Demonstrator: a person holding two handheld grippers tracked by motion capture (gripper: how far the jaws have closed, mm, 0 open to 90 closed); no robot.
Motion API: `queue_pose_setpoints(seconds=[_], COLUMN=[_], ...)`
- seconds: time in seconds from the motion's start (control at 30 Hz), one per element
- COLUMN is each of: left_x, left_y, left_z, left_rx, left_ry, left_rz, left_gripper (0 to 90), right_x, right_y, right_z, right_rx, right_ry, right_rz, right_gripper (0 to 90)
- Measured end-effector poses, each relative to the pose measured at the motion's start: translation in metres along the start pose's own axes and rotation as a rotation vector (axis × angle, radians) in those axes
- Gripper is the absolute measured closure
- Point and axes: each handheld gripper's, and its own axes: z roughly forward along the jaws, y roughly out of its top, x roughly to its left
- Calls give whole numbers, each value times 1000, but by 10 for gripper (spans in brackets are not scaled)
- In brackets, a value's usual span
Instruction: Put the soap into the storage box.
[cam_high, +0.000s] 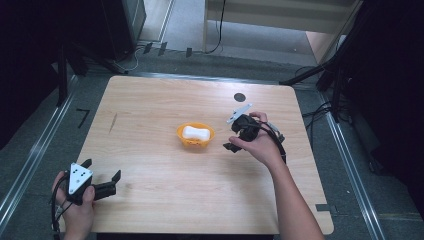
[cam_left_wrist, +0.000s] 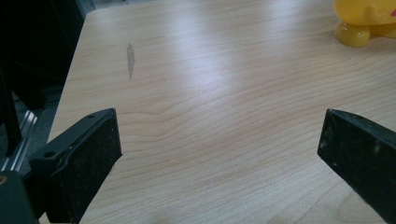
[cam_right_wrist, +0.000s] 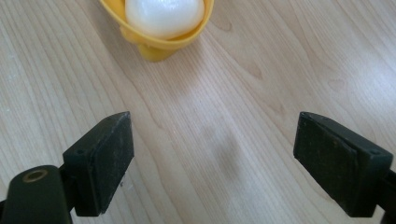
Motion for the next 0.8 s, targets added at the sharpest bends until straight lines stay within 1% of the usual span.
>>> queue_pose_setpoints(seconds=[0.1, 0.13, 0.17, 0.27, 0.3, 0.33, 0.47, 0.6, 0.7, 0.8], left_x=[0, 0, 0, 0, 0, 0, 0, 0, 0, 0], left_y=[0, 0, 0, 0, 0, 0, 0, 0, 0, 0], left_z=[0, 0, 0, 0, 0, 0, 0, 0, 0, 0], left_rx=[-1, -1, -1, 0, -1, -1, 1, 3, 4, 3], left_ry=[0, 1, 1, 1, 1, 1, 0, -2, -3, -2], left_rz=[-2, -1, -1, 0, -1, -1, 0, -1, -2, -5], left_gripper=[0, 0, 0, 0, 0, 0, 0, 0, 0, 0], right_x=[1, 2, 2, 3, 4, 4, 3, 3, 4, 5], right_y=[-8, -11, -15, -24, -27, -31, -45, -60, -70, -80], right_z=[-1, -2, -2, -3, -3, -3, -6, -9, -11, -14], right_rx=[-10, -10, -19, -27, -31, -37, -78, -104, -124, -141], right_ry=[2, 5, -1, 6, 1, -7, -12, -18, -24, -26], right_rz=[21, 36, 34, 65, 77, 87, 132, 173, 185, 211], right_gripper=[114, 107, 105, 101, 101, 101, 102, 102, 102, 102])
